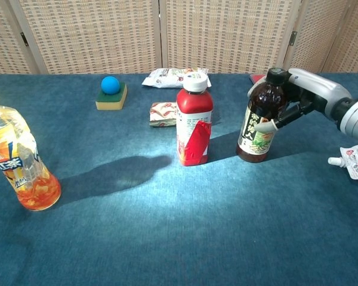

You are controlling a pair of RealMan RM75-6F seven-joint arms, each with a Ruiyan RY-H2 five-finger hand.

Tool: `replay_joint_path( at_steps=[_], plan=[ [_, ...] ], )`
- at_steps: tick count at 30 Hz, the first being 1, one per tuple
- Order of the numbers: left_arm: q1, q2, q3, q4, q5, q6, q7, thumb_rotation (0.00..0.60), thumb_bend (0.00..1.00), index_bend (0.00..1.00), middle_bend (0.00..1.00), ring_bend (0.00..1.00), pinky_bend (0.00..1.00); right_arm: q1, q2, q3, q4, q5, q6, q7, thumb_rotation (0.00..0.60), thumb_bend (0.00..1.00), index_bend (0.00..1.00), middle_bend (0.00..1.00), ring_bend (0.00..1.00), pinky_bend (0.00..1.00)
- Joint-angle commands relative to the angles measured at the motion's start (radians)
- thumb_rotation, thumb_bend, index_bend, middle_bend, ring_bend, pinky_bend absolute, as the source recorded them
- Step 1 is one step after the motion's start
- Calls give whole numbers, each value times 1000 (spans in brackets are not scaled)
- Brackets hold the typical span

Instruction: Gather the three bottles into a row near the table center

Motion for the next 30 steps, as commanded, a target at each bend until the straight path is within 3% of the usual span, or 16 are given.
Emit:
replay_joint_path(
  at_steps=[1, 3, 6, 15, 25, 30],
  plan=[
    [0, 0, 0, 0, 0, -1, 2, 600, 63, 408, 324, 344, 542, -1, 17, -7, -14, -8, -5, 6, 600, 0, 146, 244, 361, 554],
    [-1, -1, 1, 0, 0, -1, 4, 600, 63, 408, 324, 344, 541, -3, 29, -10, -25, -13, -4, 7, 600, 0, 51, 175, 312, 549],
    [-1, -2, 1, 0, 0, -2, 6, 600, 63, 408, 324, 344, 542, -7, 46, -12, -41, -20, 5, 3, 600, 0, 0, 117, 261, 531],
    [-5, -6, -1, 7, -5, -9, 7, 600, 63, 408, 324, 344, 542, -46, 146, -17, -165, -48, 92, -85, 600, 0, 0, 87, 213, 505],
    [-8, -44, -6, 49, 37, 32, -7, 600, 63, 455, 378, 364, 561, -157, 375, -39, -435, -64, 252, -382, 600, 0, 0, 141, 194, 465],
    [-13, -59, -8, 58, 44, 35, 1, 600, 63, 467, 386, 373, 567, -232, 463, -72, -500, -81, 346, -536, 600, 0, 88, 173, 187, 446]
  ],
)
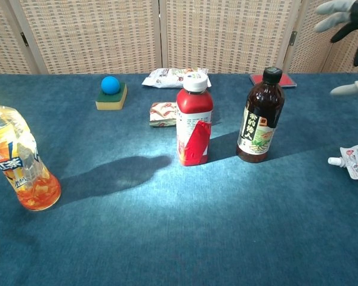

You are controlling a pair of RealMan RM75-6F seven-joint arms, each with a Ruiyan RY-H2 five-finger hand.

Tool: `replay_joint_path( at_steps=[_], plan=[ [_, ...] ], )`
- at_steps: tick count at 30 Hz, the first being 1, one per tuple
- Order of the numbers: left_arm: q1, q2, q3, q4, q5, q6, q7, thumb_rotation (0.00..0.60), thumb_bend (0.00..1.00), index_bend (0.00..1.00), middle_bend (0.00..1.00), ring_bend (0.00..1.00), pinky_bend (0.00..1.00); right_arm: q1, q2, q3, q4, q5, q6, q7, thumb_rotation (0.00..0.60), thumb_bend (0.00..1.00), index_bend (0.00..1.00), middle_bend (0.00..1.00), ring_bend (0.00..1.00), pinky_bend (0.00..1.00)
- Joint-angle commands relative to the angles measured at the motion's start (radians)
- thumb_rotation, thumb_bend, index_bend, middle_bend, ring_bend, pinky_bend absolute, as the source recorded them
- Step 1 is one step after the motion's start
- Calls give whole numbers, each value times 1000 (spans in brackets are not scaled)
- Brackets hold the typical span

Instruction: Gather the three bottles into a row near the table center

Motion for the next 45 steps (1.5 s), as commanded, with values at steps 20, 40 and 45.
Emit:
replay_joint_path(
  at_steps=[20, 40, 45],
  plan=[
    [-39, -32, 9, 13, 20, -59, -84, 600, 62, 292, 253, 355, 572, -328, 185, -172, -118, -155, 337, -141, 600, 0, 171, 211, 187, 423],
    [-143, 45, 77, -102, 83, -269, -344, 600, 49, 8, 68, 161, 425, -423, 194, -205, -61, -321, 471, -16, 600, 0, 171, 221, 187, 423],
    [-166, 42, 70, -126, 83, -285, -333, 600, 50, 15, 68, 161, 424, -429, 200, -205, -58, -329, 467, -1, 600, 0, 171, 221, 187, 423]
  ],
)
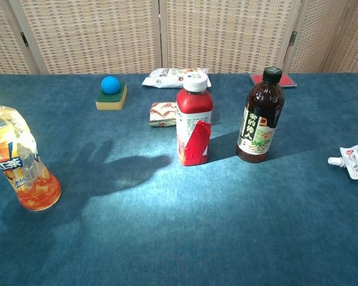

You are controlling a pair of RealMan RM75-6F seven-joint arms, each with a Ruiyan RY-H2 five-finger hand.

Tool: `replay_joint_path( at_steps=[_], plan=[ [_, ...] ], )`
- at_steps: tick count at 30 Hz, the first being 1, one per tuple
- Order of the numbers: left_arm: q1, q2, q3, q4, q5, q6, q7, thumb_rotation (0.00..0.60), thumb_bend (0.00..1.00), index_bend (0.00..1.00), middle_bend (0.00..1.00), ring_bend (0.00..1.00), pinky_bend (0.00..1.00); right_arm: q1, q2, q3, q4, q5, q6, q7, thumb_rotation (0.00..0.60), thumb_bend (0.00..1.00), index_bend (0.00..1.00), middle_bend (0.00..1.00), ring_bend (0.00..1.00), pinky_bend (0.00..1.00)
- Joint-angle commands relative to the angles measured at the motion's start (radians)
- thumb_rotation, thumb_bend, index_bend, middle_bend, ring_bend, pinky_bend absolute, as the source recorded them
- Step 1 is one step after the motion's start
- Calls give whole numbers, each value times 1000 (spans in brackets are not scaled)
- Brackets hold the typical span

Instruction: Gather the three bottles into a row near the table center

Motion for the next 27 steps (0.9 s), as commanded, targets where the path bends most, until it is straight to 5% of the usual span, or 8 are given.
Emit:
replay_joint_path(
  at_steps=[1, 16, 27],
  plan=[
    [-16, -2, -4, -19, -6, -14, 14, 600, 49, 16, 68, 161, 424, -2, 3, 1, 0, -1, -4, 7, 600, 0, 171, 221, 187, 423],
    [-64, -33, -19, -67, -51, -67, 39, 600, 49, 38, 74, 165, 425, -6, 10, 9, 3, -7, -28, 32, 600, 0, 171, 221, 187, 423],
    [-97, -57, -14, -31, -32, -100, -99, 600, 49, 181, 128, 206, 427, -7, 11, 15, 5, -9, -41, 38, 600, 0, 171, 221, 187, 423]
  ],
)
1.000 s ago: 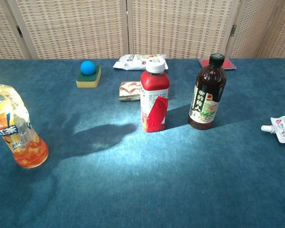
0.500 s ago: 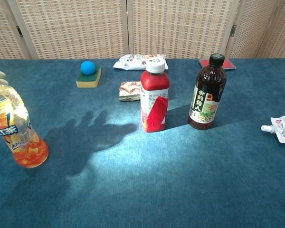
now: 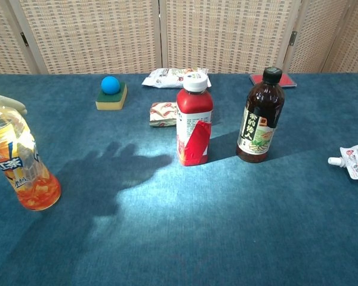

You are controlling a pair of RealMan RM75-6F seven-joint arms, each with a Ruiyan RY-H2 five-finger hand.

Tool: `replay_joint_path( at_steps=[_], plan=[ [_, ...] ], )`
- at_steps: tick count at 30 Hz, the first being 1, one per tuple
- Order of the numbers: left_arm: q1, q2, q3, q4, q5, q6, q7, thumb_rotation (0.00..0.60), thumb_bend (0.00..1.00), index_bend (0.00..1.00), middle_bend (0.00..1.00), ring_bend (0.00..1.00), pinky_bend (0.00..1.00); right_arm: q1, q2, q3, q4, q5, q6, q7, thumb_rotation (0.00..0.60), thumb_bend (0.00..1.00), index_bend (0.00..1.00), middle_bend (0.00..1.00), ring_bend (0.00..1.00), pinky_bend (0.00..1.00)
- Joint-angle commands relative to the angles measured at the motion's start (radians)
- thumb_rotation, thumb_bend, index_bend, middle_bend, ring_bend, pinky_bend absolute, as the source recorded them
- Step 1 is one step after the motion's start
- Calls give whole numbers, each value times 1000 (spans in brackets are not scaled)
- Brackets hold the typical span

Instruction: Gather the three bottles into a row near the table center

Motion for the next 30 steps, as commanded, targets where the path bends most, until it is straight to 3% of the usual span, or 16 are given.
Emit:
replay_joint_path(
  at_steps=[1, 15, 25, 30],
  plan=[
    [-9, -16, 3, 24, 19, 2, -22, 600, 49, 194, 137, 213, 432, -1, 0, 1, 1, -1, -1, 2, 600, 0, 171, 221, 187, 423],
    [-16, -84, -11, 68, -41, 8, 57, 600, 50, 347, 253, 252, 483, -1, 6, 7, 2, 2, -11, 22, 600, 0, 171, 221, 187, 423],
    [12, -150, -45, 101, -53, 113, 129, 600, 49, 556, 465, 398, 585, -2, 6, 10, 3, 3, -16, 27, 600, 0, 172, 221, 187, 423],
    [3, -155, -56, 97, -44, 125, 157, 600, 49, 607, 518, 424, 603, -3, 7, 10, 3, 1, -17, 28, 600, 0, 172, 221, 187, 423]
  ],
)
